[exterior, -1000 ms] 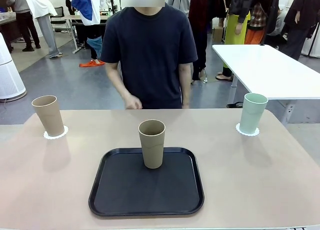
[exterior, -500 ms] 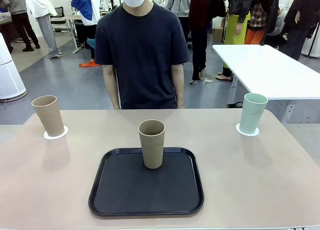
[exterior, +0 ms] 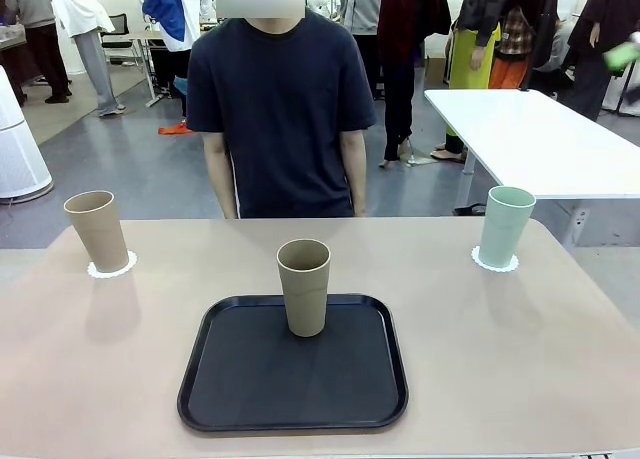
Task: Place coasters on the table and set cups on them.
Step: Take one Reusable plastic cup from the Flat Tray and place it on a coaster set by the human.
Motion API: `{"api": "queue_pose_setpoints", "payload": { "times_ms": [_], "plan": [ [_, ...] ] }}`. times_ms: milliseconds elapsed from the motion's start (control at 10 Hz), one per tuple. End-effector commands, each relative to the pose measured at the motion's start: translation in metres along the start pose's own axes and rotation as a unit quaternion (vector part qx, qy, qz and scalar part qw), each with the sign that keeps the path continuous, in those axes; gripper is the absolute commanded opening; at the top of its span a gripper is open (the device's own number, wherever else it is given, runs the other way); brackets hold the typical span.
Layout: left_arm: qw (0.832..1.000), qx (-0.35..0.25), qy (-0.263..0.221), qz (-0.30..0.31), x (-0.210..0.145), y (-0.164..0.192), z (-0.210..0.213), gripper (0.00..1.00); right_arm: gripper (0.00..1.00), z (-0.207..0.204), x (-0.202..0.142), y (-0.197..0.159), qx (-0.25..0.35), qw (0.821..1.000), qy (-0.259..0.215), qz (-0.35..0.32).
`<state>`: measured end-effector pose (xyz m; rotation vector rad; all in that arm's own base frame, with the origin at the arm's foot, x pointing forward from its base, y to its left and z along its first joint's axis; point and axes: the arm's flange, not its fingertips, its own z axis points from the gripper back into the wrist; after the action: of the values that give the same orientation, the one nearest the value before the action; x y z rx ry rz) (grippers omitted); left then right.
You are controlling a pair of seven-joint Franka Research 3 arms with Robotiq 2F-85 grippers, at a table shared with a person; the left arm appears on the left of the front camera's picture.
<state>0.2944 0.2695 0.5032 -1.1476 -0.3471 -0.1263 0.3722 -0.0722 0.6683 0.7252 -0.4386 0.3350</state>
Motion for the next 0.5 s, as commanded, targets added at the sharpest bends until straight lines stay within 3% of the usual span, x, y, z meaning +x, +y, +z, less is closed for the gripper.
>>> {"api": "queue_pose_setpoints", "payload": {
  "times_ms": [0, 200, 400],
  "plan": [
    [1.000, -0.005, -0.005, 0.004, 0.000, -0.003, 0.002, 1.00, 1.00, -0.063, 0.026, 0.012, -0.087, 0.979, 0.135, 0.124],
    [1.000, -0.005, -0.005, 0.004, 0.000, -0.003, 0.002, 1.00, 1.00, -0.152, 0.019, 0.049, -0.154, 0.927, 0.233, 0.249],
    [1.000, -0.005, -0.005, 0.004, 0.000, -0.003, 0.002, 1.00, 1.00, -0.225, -0.010, 0.055, -0.134, 0.886, 0.307, 0.321]
  ]
}}
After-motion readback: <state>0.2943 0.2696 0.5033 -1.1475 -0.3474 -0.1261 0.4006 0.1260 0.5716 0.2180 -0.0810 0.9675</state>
